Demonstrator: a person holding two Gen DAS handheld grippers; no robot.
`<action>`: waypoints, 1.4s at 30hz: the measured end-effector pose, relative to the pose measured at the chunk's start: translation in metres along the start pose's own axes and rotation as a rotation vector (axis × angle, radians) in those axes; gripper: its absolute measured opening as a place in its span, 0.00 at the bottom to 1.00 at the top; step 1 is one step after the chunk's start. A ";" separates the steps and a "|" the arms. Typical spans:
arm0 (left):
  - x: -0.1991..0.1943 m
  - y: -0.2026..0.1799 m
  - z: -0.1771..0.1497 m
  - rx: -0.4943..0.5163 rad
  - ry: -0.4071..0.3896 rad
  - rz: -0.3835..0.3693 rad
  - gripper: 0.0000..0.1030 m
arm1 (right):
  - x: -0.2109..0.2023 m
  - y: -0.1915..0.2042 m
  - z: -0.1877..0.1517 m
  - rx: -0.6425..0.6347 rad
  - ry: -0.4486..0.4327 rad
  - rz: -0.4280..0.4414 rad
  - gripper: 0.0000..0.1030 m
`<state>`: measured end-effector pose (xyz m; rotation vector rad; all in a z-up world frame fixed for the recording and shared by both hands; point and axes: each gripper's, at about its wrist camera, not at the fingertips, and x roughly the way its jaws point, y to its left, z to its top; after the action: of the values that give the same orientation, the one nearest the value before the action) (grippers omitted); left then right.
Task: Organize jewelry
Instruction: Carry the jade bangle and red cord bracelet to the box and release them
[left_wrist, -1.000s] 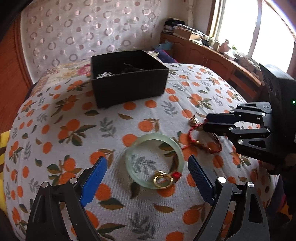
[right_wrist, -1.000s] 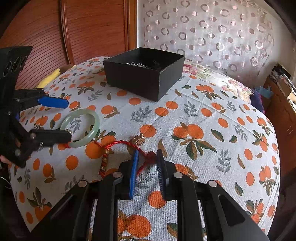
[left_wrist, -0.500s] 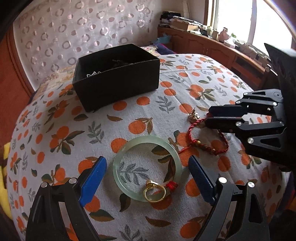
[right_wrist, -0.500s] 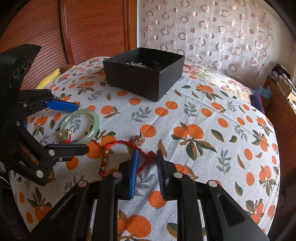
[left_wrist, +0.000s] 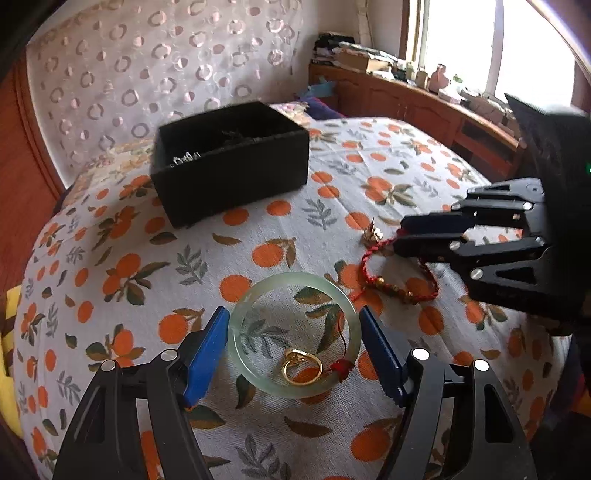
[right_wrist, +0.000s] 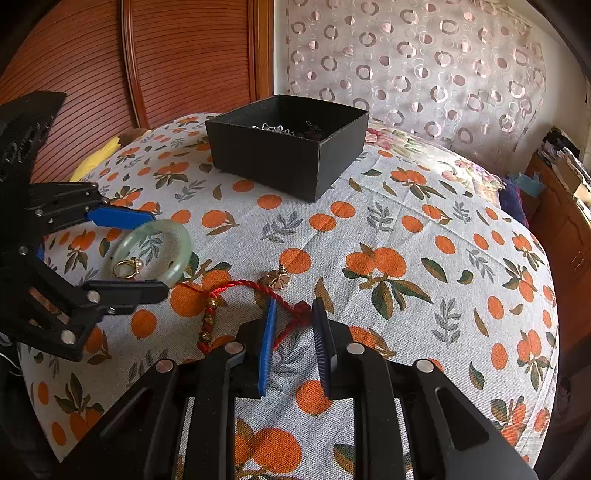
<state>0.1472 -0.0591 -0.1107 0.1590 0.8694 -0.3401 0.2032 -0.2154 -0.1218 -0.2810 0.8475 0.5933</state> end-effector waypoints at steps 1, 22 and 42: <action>-0.003 0.001 0.000 -0.005 -0.008 0.001 0.67 | 0.000 0.000 0.000 -0.001 0.000 -0.002 0.21; -0.034 0.045 0.038 -0.088 -0.154 0.056 0.67 | -0.032 -0.008 0.035 0.019 -0.107 0.070 0.08; -0.029 0.077 0.087 -0.143 -0.237 0.102 0.67 | -0.014 -0.022 0.139 -0.006 -0.266 0.127 0.08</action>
<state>0.2199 -0.0040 -0.0329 0.0290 0.6453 -0.1957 0.2947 -0.1744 -0.0225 -0.1491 0.6095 0.7342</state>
